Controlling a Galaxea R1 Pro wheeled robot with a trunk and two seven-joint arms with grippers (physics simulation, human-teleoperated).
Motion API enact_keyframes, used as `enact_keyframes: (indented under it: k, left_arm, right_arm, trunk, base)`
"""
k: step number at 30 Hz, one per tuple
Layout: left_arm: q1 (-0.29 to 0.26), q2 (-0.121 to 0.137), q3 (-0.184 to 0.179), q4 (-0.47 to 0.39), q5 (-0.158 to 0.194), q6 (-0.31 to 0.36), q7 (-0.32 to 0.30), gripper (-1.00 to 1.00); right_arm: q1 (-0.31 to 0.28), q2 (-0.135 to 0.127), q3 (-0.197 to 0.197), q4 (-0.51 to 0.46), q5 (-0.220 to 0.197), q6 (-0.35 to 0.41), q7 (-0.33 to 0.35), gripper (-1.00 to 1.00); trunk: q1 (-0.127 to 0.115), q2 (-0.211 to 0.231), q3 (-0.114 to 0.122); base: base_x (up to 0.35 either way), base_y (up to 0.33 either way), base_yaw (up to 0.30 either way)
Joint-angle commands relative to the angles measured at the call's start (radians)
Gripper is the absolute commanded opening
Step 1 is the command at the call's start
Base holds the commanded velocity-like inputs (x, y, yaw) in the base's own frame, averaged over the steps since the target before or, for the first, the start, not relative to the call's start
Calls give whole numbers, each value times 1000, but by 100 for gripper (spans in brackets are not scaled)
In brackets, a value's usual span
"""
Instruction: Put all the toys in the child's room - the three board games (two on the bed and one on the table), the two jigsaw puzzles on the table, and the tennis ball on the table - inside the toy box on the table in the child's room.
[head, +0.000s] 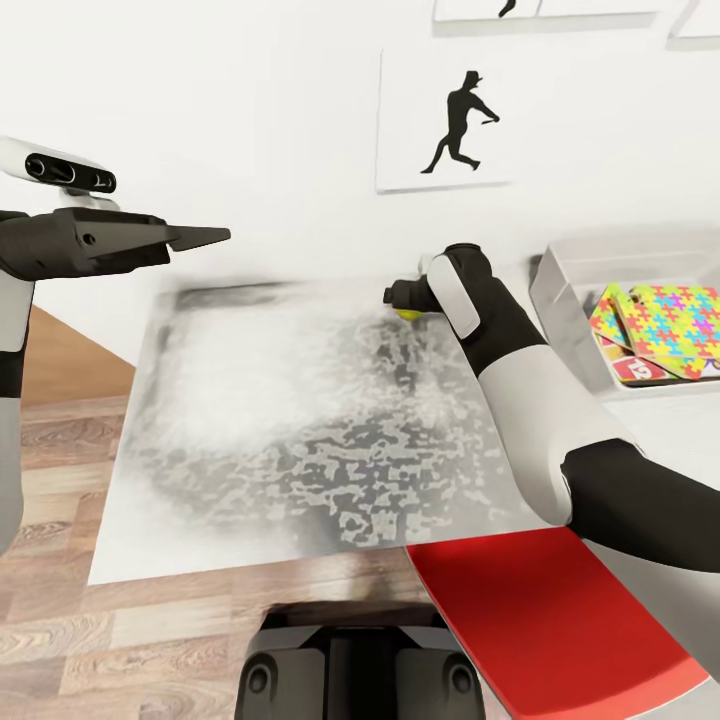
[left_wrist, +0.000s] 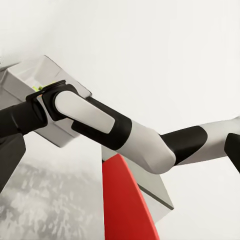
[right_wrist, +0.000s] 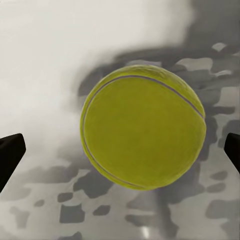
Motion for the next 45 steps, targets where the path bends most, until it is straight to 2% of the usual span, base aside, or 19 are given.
enact_keyframes:
  k: [1,16,45]
  left_arm:
    - [-1,1,-2,0,2,11,-3,100]
    - [-1,2,-2,0,2,11,-4,100]
    - [-1,2,-3,0,3,11,-4,100]
  right_arm:
    - [-1,0,2,0,-10,2,-10,100]
    - [-6,0,2,0,-8,1,-10,100]
    - [-25,0,-2,1,-8,-1,-9,100]
  trunk:
    - [1,-2,-2]
    - [1,-2,-18]
    - [1,-2,-20]
  base:
    - [0,0,0]
    - [0,0,0]
    - [0,0,0]
